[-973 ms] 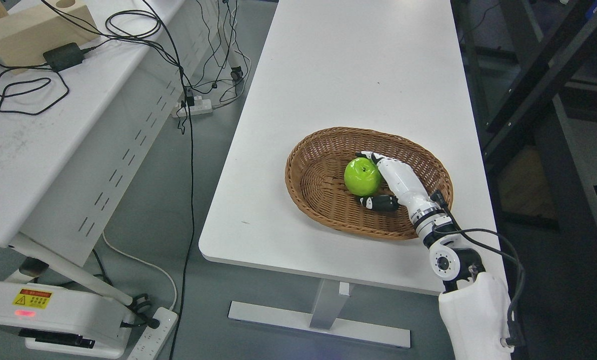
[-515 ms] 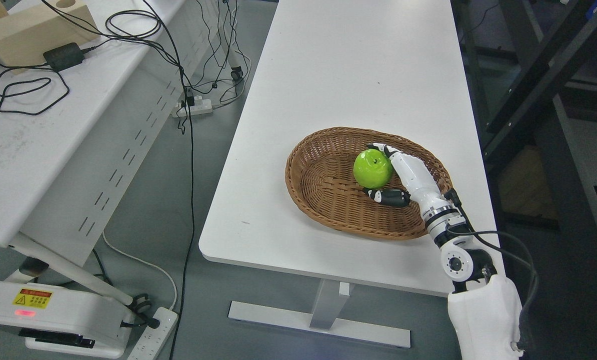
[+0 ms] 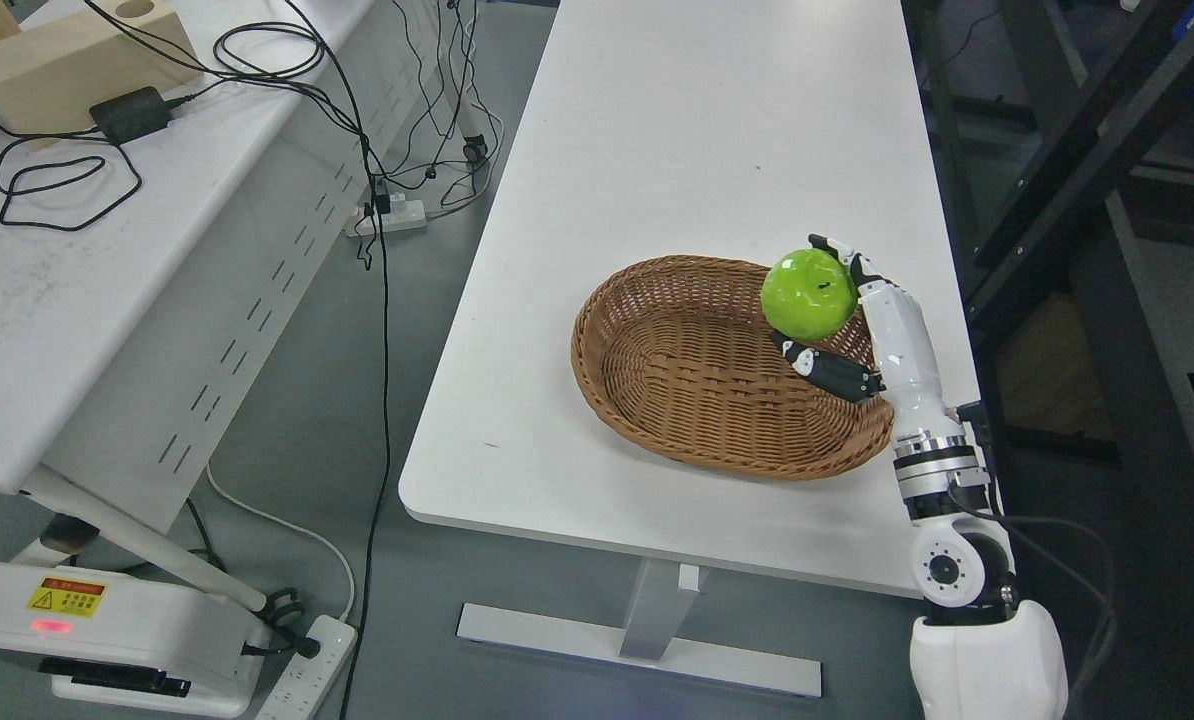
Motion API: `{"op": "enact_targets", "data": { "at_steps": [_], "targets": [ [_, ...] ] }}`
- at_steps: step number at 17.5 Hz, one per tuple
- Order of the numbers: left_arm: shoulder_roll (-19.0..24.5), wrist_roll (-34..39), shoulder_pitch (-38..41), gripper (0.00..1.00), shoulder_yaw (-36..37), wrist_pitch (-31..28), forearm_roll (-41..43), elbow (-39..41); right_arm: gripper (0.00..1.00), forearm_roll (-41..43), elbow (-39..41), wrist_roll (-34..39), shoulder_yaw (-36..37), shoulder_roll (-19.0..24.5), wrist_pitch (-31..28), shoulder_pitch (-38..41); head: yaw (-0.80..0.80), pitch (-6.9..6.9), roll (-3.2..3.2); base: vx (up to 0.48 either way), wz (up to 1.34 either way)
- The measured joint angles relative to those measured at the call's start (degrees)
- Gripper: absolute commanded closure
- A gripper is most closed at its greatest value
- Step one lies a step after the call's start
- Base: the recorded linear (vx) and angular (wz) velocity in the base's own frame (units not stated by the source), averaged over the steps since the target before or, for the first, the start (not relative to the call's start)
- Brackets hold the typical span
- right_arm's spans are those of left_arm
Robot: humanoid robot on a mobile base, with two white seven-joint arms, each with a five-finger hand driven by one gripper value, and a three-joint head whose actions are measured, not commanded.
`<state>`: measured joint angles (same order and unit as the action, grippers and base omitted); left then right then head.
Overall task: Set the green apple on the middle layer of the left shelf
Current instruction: 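Lift the green apple out of the basket with the right hand, then carry the green apple while turning and driving to the black shelf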
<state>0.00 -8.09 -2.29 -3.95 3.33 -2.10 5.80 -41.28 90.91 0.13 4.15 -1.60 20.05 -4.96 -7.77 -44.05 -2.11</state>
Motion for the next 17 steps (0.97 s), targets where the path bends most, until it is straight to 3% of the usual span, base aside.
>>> {"op": "enact_targets", "data": {
  "at_steps": [17],
  "targets": [
    [0.0,0.0,0.01,0.0,0.0,0.04,0.0,0.0,1.0,8.99,6.51,-2.65,4.31,1.34,3.25,14.81,0.0,0.0,0.0,-0.158,-0.01]
  ]
}}
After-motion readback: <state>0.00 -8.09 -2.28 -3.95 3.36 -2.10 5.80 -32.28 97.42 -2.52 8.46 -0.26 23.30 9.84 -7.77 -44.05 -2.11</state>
